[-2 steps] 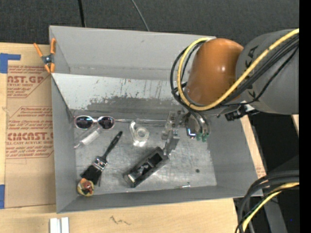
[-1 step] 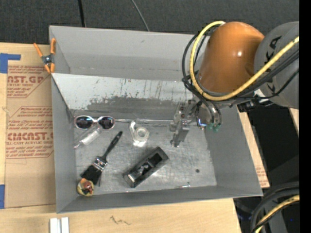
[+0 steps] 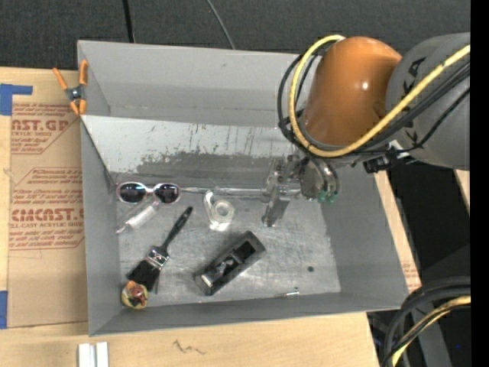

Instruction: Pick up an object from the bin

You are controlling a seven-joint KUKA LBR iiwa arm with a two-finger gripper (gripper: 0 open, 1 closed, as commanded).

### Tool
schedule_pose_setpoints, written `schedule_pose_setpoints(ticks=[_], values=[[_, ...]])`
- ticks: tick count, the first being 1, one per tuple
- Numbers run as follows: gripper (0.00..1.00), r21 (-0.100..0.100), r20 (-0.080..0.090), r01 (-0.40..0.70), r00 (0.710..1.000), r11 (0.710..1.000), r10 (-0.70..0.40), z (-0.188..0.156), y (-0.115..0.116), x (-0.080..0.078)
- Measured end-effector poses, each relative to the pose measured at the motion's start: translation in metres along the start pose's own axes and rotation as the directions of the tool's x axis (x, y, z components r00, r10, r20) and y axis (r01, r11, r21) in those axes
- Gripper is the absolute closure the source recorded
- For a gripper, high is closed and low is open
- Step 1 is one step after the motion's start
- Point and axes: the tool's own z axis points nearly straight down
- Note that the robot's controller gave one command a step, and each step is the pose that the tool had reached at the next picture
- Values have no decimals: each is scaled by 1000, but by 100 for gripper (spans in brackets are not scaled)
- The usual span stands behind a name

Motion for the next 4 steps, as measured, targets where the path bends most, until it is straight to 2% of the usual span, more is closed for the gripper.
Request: schedule_pose_setpoints(ticks=[1, 2, 3, 4], values=[[100, 0, -12, 76, 997, 997, -76, 71, -20, 38], [100, -1, -27, 140, 990, 990, -140, 94, -17, 45], [100, -2, -15, 281, 960, 960, -281, 83, 41, 36], [100, -10, -13, 292, 956, 956, -292, 64, 52, 18]])
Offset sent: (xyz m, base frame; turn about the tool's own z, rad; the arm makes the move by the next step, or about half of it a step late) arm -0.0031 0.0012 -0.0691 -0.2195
